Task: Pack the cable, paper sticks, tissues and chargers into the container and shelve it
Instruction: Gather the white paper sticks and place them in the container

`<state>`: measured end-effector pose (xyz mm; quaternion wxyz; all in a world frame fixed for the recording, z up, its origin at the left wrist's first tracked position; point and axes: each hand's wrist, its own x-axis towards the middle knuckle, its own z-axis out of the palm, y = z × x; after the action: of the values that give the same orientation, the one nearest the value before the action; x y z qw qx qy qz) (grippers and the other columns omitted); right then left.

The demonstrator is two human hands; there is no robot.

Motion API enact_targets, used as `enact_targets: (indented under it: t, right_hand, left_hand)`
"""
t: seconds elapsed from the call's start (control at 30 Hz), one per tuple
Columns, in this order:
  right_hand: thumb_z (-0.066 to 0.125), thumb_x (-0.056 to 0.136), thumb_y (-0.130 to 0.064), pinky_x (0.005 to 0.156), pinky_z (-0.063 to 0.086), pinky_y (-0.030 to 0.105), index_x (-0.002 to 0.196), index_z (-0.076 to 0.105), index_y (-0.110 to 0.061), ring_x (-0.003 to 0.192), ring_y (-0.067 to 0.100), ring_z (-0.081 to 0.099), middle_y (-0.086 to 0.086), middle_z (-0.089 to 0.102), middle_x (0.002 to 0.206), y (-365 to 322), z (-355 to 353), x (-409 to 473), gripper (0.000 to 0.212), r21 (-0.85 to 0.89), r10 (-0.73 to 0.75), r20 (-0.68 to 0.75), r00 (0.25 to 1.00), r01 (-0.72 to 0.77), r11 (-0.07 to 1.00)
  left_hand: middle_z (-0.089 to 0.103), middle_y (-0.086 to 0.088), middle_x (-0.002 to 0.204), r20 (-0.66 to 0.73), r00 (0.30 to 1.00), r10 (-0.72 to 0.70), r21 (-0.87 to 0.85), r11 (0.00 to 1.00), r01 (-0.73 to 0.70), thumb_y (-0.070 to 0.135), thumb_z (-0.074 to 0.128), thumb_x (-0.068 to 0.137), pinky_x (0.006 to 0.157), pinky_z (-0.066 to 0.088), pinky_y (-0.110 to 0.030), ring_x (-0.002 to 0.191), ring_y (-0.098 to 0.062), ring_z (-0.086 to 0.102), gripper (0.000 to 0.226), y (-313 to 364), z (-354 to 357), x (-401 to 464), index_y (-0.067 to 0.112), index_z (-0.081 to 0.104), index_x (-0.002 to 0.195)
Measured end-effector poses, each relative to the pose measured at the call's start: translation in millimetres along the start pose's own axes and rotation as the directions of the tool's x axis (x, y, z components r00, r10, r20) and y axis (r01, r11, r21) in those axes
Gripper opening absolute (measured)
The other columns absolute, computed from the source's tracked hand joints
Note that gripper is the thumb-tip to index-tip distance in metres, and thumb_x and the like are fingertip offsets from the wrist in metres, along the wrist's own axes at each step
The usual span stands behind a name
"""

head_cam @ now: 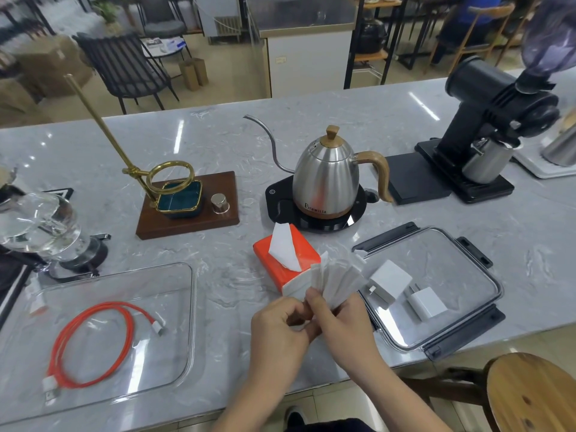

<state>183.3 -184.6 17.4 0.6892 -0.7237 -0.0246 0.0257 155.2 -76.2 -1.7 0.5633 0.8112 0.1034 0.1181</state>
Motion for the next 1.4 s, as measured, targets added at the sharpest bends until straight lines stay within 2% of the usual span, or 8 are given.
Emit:
enact_targets:
  t: [0.1, 0.23, 0.53, 0.6, 0.83, 1.17, 1.3, 1.4]
  right_hand:
    - [0.059, 0.089, -0.024, 0.051, 0.041, 0.037, 0.07, 0.053, -0.009, 0.055, 0.009, 0.049, 0.007, 0.051, 0.056, -2.4, -7.2, 5.3, 0.026, -0.056, -0.094, 0.026, 0.995, 0.096, 0.994]
    - [0.062, 0.09, -0.019, 0.056, 0.039, 0.014, 0.071, 0.056, -0.017, 0.057, 0.003, 0.048, -0.011, 0.051, 0.06, -0.9, -15.6, 15.3, 0.02, -0.094, -0.126, 0.072, 0.989, 0.133, 0.987]
    - [0.06, 0.083, -0.028, 0.045, 0.038, 0.031, 0.066, 0.052, -0.018, 0.055, 0.006, 0.044, 0.001, 0.049, 0.056, 25.7, -11.5, 9.5, 0.021, -0.183, -0.068, 0.234, 0.97, 0.112, 0.977]
    - [0.057, 0.08, -0.032, 0.05, 0.047, 0.042, 0.072, 0.054, -0.017, 0.055, 0.013, 0.053, 0.008, 0.058, 0.063, 29.0, -11.0, 9.7, 0.017, -0.247, -0.062, 0.224, 0.973, 0.118, 0.962]
    - [0.057, 0.084, -0.026, 0.057, 0.05, 0.02, 0.084, 0.06, -0.033, 0.071, -0.001, 0.065, -0.013, 0.069, 0.081, 37.7, -14.3, 10.5, 0.008, -0.321, -0.096, 0.207, 0.974, 0.161, 0.933]
    - [0.056, 0.086, -0.027, 0.075, 0.057, 0.029, 0.096, 0.064, -0.026, 0.091, 0.003, 0.067, -0.008, 0.071, 0.096, 30.5, 1.3, 14.6, 0.013, -0.298, -0.075, 0.317, 0.945, 0.174, 0.939]
    - [0.061, 0.077, -0.025, 0.058, 0.051, 0.023, 0.078, 0.062, -0.027, 0.07, 0.001, 0.065, -0.011, 0.069, 0.074, 29.8, 3.3, 13.1, 0.002, -0.197, -0.048, 0.301, 0.952, 0.111, 0.974]
    - [0.06, 0.068, -0.026, 0.052, 0.034, 0.007, 0.054, 0.047, -0.036, 0.053, -0.004, 0.047, -0.022, 0.051, 0.052, 32.5, 11.2, 10.4, 0.022, -0.205, -0.086, 0.286, 0.954, 0.148, 0.968]
  left_hand:
    - [0.071, 0.015, 0.079, 0.051, 0.998, -0.037, -0.008, 0.999, 0.038, 0.027, 0.09, 0.056, 0.069, 0.055, -0.019, 0.075, -0.007, 0.069, 0.034, 0.5, -9.6, 0.7, 0.031, 0.066, 0.079]
    - [0.072, 0.012, 0.083, 0.021, 1.0, 0.015, -0.017, 1.0, -0.015, 0.019, 0.083, 0.074, 0.076, 0.059, -0.033, 0.079, -0.011, 0.07, 0.022, 8.5, -27.3, 5.3, 0.032, 0.069, 0.084]
    - [0.067, 0.013, 0.108, 0.225, 0.947, 0.23, -0.046, 0.973, -0.225, 0.038, 0.083, 0.067, 0.091, 0.047, -0.021, 0.108, -0.013, 0.063, 0.045, 51.0, -20.2, 23.2, 0.028, 0.068, 0.108]
    - [0.069, 0.011, 0.104, 0.252, 0.945, 0.211, -0.077, 0.977, -0.197, 0.033, 0.086, 0.066, 0.087, 0.048, -0.019, 0.103, -0.01, 0.065, 0.045, 51.1, -14.1, 22.8, 0.026, 0.069, 0.107]
    - [0.07, 0.008, 0.081, 0.263, 0.955, 0.135, -0.291, 0.955, -0.055, 0.022, 0.073, 0.084, 0.071, 0.055, -0.032, 0.074, -0.013, 0.066, 0.015, 56.4, 3.6, 19.1, 0.026, 0.068, 0.098]
    - [0.069, -0.001, 0.071, 0.205, 0.962, 0.178, -0.356, 0.93, -0.096, 0.012, 0.065, 0.09, 0.068, 0.052, -0.019, 0.069, -0.01, 0.067, 0.01, 59.4, -4.4, 27.1, 0.02, 0.072, 0.089]
    - [0.059, 0.004, 0.061, 0.178, 0.97, 0.168, -0.399, 0.913, -0.085, 0.025, 0.062, 0.095, 0.059, 0.05, -0.024, 0.057, -0.012, 0.058, 0.011, 57.4, -6.7, 27.0, 0.023, 0.071, 0.089]
    - [0.044, 0.003, 0.051, 0.118, 0.986, 0.116, -0.442, 0.896, -0.053, 0.041, 0.057, 0.093, 0.05, 0.038, -0.024, 0.048, -0.007, 0.042, 0.031, 56.8, -6.7, 27.6, 0.022, 0.066, 0.07]
